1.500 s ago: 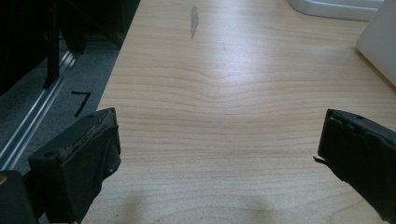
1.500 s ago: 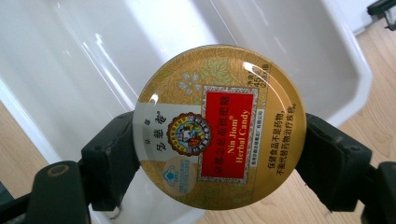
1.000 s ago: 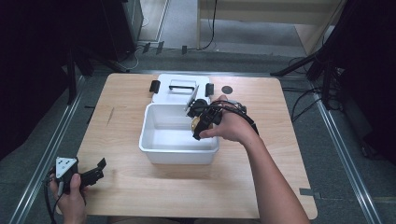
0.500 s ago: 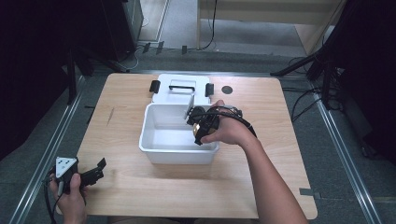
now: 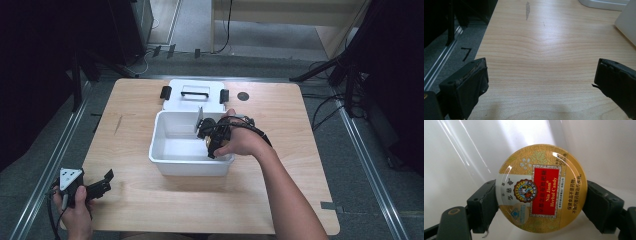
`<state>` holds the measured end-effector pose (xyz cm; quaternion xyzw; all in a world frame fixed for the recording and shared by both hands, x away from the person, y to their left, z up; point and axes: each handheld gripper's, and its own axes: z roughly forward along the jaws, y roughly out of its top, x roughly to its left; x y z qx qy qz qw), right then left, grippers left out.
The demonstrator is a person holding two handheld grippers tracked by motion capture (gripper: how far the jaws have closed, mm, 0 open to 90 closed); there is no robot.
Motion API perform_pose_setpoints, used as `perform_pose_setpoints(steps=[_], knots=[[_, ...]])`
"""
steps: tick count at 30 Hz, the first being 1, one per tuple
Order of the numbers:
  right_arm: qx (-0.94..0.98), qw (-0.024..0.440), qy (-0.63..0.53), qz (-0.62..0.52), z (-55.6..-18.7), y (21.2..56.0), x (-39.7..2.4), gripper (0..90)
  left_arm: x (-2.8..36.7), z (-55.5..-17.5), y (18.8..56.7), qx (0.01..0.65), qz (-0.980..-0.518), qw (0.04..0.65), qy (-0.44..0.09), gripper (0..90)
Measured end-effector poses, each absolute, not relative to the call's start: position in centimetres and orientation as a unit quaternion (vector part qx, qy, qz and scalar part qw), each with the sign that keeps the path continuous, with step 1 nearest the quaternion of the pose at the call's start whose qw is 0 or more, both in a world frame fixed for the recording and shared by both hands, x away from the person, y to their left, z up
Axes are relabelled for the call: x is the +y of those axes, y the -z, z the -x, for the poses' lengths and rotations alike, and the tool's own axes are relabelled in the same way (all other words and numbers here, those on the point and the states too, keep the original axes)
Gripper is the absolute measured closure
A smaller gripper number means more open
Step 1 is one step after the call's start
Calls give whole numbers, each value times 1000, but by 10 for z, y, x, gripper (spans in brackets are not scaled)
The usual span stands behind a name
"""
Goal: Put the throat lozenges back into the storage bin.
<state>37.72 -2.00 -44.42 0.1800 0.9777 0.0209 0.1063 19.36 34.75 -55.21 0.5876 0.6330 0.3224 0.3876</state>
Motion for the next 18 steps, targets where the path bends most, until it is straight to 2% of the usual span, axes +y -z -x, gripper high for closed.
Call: perform_pose_setpoints(steps=[8, 18], knots=[[977, 110, -13, -185, -375, 443, -19, 188, 348, -194, 552, 634, -589, 387, -319, 0], [966, 128, -40, -219, -371, 428, -25, 135, 348, -194, 552, 633, -589, 387, -320, 0]])
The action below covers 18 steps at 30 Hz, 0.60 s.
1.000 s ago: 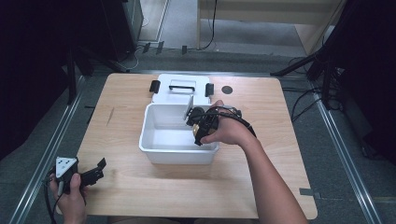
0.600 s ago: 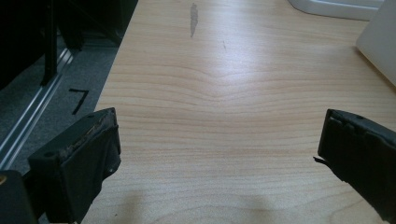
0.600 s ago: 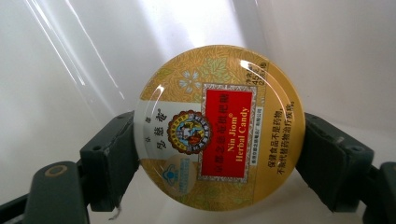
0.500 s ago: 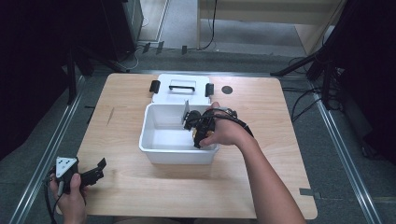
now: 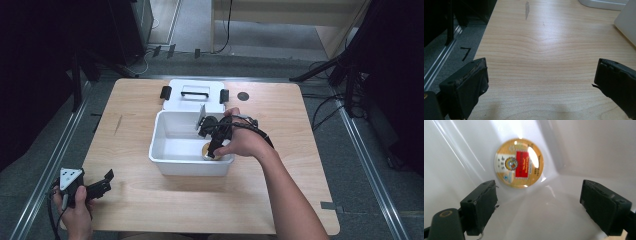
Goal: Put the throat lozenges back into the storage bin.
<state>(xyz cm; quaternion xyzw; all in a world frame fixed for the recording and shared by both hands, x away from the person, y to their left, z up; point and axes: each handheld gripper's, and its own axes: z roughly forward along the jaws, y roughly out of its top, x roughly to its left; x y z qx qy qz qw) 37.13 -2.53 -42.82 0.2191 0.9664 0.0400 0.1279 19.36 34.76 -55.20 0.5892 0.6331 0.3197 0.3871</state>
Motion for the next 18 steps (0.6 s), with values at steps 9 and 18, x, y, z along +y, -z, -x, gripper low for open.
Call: perform_pose_setpoints(steps=[9, 18], knots=[[950, 122, -125, -258, -364, 397, -34, 35, 348, -194, 552, 634, -590, 387, -318, 0], [932, 149, -172, -283, -356, 379, -53, 32, 348, -194, 552, 633, -589, 388, -319, 0]])
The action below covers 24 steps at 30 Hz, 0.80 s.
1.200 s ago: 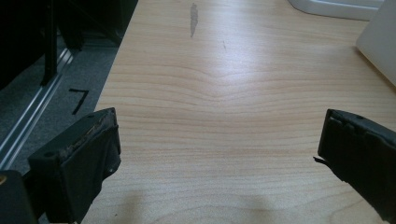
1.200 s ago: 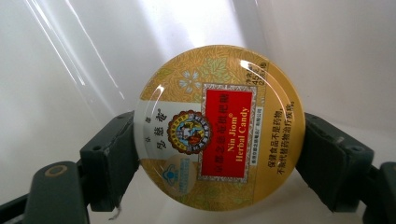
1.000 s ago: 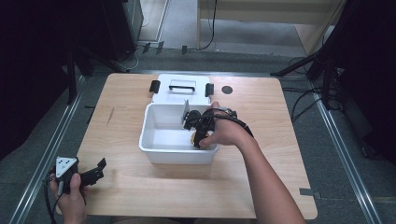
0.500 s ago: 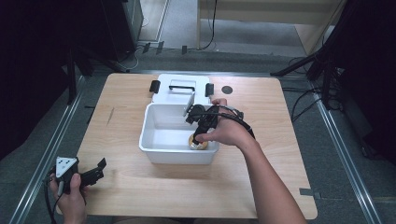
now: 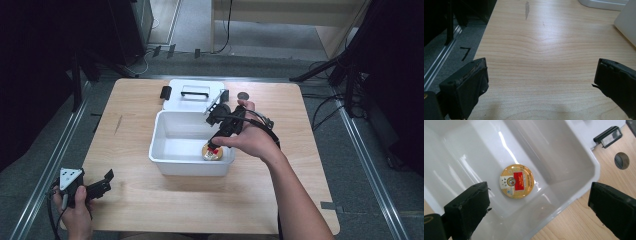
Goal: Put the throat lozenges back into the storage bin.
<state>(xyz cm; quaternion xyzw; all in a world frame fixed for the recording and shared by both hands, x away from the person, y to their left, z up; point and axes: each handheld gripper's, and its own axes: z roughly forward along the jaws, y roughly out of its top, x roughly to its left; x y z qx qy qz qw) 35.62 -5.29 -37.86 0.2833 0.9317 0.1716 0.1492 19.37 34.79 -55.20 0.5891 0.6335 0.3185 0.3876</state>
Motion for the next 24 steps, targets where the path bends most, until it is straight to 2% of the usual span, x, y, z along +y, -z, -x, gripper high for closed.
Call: perform_pose_setpoints(steps=[5, 24], knots=[[916, 148, -205, -311, -356, 377, -71, 0, 348, -194, 552, 633, -590, 387, -319, 0], [846, 186, -301, -399, -349, 390, -148, 0, 347, -194, 552, 633, -589, 387, -320, 0]])
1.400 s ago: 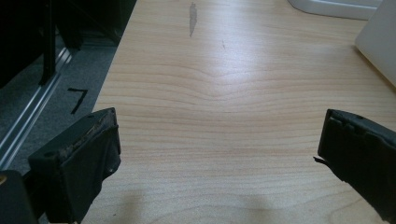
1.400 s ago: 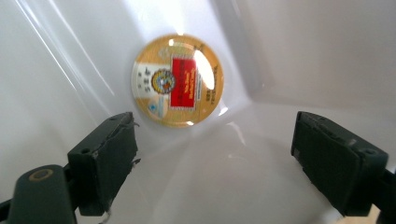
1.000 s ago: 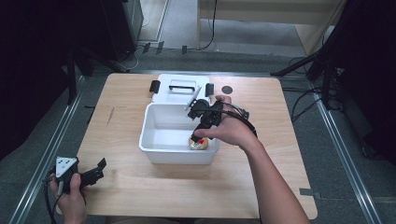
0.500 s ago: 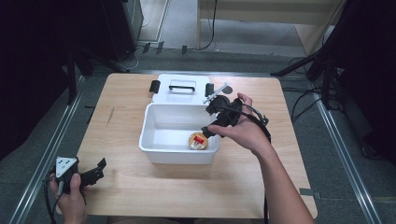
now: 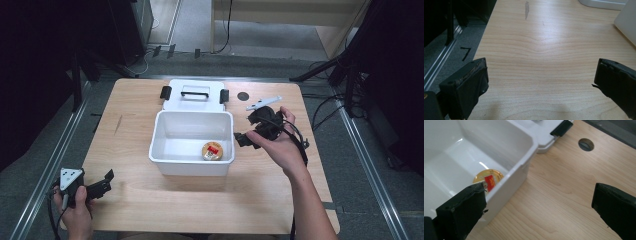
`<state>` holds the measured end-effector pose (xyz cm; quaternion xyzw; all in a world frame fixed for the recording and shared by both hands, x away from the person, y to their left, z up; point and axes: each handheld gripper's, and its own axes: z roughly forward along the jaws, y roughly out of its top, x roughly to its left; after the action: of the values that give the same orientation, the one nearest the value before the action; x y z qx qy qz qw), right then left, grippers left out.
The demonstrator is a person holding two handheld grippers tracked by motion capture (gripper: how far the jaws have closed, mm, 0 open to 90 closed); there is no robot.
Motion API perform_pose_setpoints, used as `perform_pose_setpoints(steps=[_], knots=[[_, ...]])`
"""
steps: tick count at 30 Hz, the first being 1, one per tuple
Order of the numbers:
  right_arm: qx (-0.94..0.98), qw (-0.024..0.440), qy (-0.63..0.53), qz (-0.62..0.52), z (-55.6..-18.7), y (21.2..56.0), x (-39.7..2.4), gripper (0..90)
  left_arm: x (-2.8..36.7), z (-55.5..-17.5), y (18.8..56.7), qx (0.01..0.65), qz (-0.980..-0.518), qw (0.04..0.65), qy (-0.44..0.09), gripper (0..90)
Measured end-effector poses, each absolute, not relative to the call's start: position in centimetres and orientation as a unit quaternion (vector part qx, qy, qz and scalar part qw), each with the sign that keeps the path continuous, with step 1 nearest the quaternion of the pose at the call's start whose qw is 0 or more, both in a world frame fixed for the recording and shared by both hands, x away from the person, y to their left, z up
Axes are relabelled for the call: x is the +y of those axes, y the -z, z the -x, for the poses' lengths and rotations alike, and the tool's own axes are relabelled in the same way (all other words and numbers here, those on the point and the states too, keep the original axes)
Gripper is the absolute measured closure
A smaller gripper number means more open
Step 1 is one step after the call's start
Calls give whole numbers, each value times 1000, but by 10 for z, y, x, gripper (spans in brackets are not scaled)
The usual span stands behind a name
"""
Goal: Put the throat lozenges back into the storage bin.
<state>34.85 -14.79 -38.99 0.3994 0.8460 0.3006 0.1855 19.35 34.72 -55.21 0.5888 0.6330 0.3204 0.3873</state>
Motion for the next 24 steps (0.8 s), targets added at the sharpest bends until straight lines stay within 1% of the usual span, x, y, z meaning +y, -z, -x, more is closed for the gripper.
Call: perform_pose_setpoints(steps=[7, 14, 15, 16, 17, 21, 24], knots=[[820, 208, -319, -428, -341, 404, -176, 0, 347, -193, 552, 633, -588, 389, -321, 0], [798, 206, -338, -454, -331, 423, -201, 0, 347, -193, 552, 633, -587, 389, -321, 0], [789, 207, -344, -464, -328, 429, -211, 0, 347, -193, 552, 633, -587, 389, -321, 0], [789, 207, -344, -464, -328, 429, -211, 0, 347, -193, 552, 633, -587, 389, -321, 0], [781, 207, -351, -473, -325, 433, -221, 0, 347, -193, 552, 633, -587, 390, -321, 0], [763, 210, -365, -490, -317, 441, -240, 1, 347, -193, 552, 633, -587, 388, -322, 0], [757, 215, -368, -496, -313, 446, -247, 1, 347, -193, 552, 633, -587, 388, -322, 0]])
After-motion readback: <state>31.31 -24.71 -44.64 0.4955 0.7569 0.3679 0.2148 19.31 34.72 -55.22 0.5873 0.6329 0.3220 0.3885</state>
